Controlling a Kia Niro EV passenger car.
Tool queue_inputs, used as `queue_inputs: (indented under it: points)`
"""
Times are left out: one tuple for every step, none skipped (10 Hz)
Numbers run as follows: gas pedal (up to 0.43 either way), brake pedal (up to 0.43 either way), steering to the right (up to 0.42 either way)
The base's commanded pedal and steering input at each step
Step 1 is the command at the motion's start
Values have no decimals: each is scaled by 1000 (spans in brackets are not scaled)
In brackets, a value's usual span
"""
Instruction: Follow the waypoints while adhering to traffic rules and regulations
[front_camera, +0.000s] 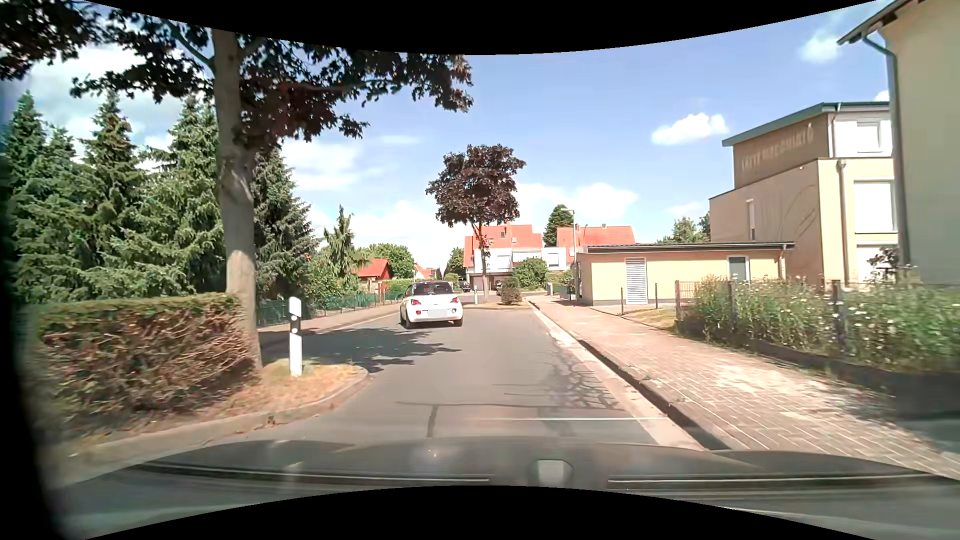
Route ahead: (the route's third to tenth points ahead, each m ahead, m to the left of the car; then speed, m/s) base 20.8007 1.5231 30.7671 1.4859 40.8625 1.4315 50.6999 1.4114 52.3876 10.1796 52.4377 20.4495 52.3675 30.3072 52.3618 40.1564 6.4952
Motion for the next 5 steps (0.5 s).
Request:
queue_inputs:
  points:
    - [67,6,-4]
    - [67,6,-15]
    - [67,6,-30]
    - [67,6,-42]
    - [67,6,-62]
